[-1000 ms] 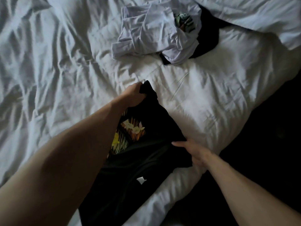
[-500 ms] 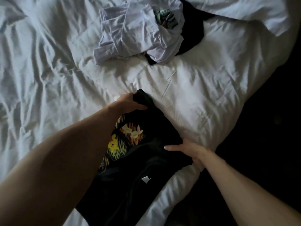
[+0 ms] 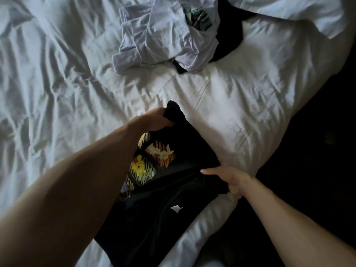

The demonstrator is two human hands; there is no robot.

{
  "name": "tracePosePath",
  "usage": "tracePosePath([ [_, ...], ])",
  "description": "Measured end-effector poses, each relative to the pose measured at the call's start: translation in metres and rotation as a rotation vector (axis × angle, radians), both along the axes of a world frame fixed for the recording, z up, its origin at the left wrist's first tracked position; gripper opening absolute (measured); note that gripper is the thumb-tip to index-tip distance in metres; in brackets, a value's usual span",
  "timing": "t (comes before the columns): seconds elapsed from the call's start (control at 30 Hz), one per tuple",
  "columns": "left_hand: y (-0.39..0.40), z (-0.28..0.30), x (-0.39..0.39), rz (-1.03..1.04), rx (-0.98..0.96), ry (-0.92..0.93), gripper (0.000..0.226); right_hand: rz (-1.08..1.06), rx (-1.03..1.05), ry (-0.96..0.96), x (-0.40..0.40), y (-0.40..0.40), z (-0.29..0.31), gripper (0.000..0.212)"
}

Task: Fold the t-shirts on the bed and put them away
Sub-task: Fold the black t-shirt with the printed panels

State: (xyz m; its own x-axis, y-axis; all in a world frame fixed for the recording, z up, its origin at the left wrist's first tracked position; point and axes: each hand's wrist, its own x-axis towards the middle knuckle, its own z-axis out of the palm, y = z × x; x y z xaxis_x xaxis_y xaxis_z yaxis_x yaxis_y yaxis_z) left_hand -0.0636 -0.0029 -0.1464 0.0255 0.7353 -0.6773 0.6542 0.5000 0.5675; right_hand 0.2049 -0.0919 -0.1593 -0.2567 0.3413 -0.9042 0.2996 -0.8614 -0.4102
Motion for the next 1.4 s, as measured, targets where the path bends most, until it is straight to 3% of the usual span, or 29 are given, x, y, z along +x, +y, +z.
tracePosePath([
  [0.17, 0.01, 0.029, 0.006, 0.099, 0.07, -0.05, 0.053, -0.046, 0.044, 0.002, 0.009, 0.017, 0.023, 0.028],
  [0.37, 0.024, 0.086, 0.023, 0.192, 0.21, -0.159, 0.035, -0.06, 0.18, 0.011, 0.025, 0.048, 0.088, 0.02],
  [0.53, 0.023, 0.147, 0.036, 0.217, 0.349, -0.254, 0.026, -0.051, 0.302, -0.032, 0.04, 0.059, 0.15, 0.031],
  [0.87, -0.028, 0.24, 0.005, 0.238, 0.478, -0.344, 0.029, 0.073, 0.504, -0.039, 0.019, 0.019, 0.257, 0.029],
  [1.1, -0.139, 0.231, -0.045, 0.258, 0.321, -0.291, 0.028, 0.257, 0.398, 0.019, -0.026, -0.087, 0.243, 0.015],
  [1.23, -0.21, 0.21, -0.068, 0.274, 0.181, -0.27, 0.033, 0.406, 0.303, 0.052, -0.053, -0.139, 0.205, 0.021],
  [1.33, -0.252, 0.19, -0.083, 0.301, 0.098, -0.209, 0.054, 0.537, 0.26, 0.066, -0.07, -0.162, 0.185, 0.024],
  [1.4, -0.273, 0.178, -0.09, 0.322, 0.047, -0.192, 0.055, 0.589, 0.2, 0.068, -0.077, -0.174, 0.168, 0.03],
])
